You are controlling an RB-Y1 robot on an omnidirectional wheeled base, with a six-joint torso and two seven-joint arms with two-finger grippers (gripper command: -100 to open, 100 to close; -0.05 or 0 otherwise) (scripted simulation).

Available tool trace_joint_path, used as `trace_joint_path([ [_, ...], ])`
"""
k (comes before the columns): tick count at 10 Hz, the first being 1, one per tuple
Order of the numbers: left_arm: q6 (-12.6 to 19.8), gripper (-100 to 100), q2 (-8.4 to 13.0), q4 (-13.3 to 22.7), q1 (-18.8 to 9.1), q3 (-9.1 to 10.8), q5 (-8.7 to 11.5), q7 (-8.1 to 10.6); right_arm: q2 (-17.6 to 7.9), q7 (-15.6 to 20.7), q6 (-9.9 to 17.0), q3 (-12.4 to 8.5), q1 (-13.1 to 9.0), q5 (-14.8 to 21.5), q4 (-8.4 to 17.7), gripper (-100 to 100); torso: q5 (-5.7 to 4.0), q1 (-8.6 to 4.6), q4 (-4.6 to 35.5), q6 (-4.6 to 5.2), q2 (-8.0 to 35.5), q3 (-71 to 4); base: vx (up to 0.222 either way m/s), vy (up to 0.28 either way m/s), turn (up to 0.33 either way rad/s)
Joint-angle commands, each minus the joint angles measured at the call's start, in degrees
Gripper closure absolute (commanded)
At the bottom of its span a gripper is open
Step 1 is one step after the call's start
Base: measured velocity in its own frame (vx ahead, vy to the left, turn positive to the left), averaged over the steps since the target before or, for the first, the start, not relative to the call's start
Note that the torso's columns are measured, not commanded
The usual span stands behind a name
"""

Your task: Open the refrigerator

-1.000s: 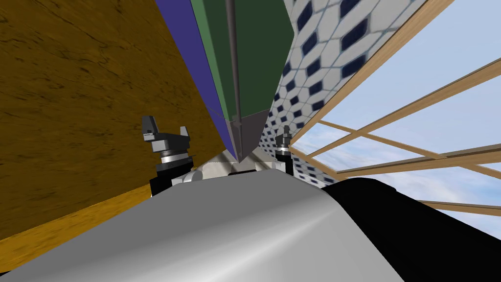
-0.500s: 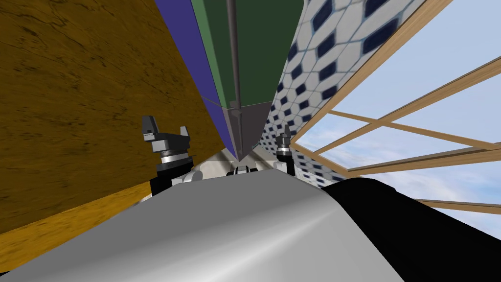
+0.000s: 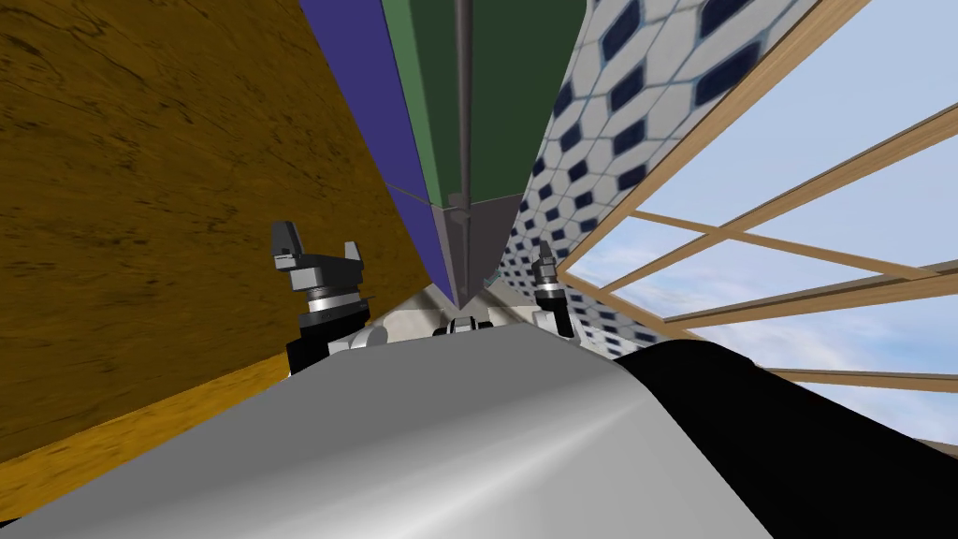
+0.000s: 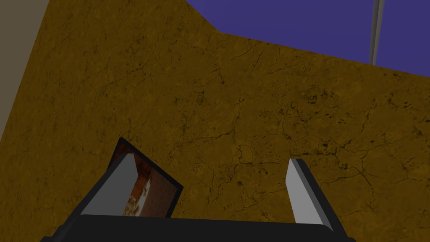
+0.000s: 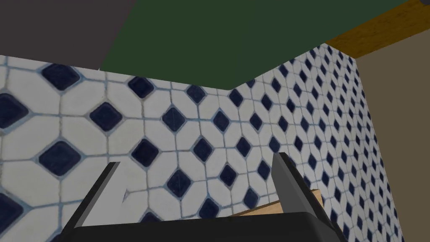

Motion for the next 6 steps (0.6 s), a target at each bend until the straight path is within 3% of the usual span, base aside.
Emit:
trace_joint_path([
  [1,0.0,0,0.0,0.0,0.0,0.0,0.0,0.0,-4.0,2.77,0.58,-2.36,0.87,4.2,0.37,-100,0.02,0.04,0.0,-0.01,0.0,0.0,0.034,0.148,-0.061],
  [6,0.0,0,0.0,0.0,0.0,0.0,0.0,0.0,-11.95,8.48,1.81,-7.57,3.0,12.93,0.82,-100,0.0,-0.02,0.03,0.0,0.11,0.07,0.032,0.142,-0.086],
])
